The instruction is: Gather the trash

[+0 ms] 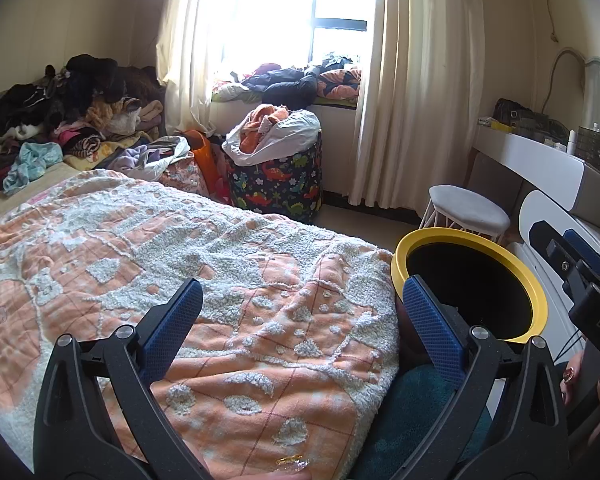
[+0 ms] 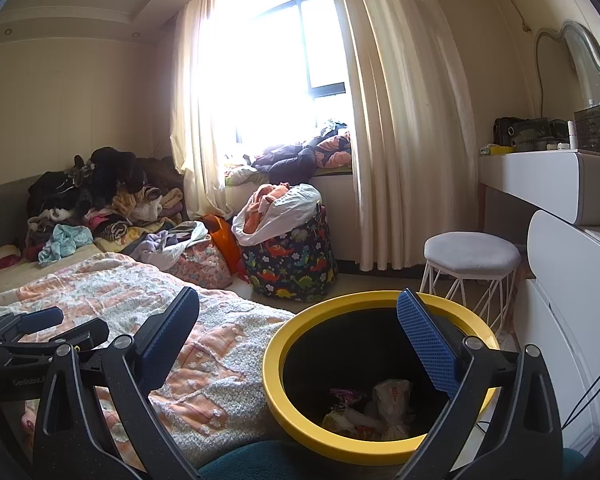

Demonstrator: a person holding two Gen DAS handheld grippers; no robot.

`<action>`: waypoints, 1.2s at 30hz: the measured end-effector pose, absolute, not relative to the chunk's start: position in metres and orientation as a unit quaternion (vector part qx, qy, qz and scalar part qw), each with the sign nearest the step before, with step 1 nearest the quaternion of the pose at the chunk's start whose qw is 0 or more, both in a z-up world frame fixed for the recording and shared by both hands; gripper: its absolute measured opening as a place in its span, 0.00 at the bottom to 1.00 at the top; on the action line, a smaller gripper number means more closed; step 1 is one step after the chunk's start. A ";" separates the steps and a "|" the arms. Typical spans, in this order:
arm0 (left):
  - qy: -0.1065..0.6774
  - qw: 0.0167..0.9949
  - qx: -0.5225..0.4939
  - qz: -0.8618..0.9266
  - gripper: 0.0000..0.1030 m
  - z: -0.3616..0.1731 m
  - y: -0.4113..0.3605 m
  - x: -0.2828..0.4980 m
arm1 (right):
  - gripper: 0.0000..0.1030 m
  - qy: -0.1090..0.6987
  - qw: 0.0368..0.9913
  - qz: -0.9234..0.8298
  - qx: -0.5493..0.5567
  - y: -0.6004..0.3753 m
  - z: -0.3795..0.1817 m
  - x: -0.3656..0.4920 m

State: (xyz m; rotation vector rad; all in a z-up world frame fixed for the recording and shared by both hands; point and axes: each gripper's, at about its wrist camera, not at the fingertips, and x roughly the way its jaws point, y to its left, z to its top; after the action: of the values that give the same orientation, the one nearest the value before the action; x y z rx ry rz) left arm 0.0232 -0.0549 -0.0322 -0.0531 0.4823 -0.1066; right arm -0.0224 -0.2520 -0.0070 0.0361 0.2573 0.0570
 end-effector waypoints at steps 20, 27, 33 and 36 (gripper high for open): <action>0.238 0.970 -0.033 -0.049 0.89 -0.029 -0.050 0.025 | 0.94 0.131 0.991 0.027 0.020 -0.255 -0.006 -0.023; 0.246 0.968 -0.053 -0.012 0.89 -0.027 -0.026 0.026 | 0.94 0.125 0.990 0.068 0.003 -0.222 0.006 -0.018; 0.254 0.957 -0.099 0.101 0.89 -0.020 0.080 0.006 | 0.94 0.146 0.967 0.208 -0.017 -0.125 0.019 -0.001; 0.273 0.932 -0.105 0.212 0.89 -0.027 0.162 -0.011 | 0.94 0.187 0.930 0.313 -0.050 -0.044 0.013 0.009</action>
State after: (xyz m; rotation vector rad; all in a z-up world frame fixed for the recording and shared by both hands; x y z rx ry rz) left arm -0.0115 0.1625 -0.0266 -0.2149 0.5591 0.4348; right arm 0.0089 -0.0444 0.0125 -0.1016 0.3837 0.6418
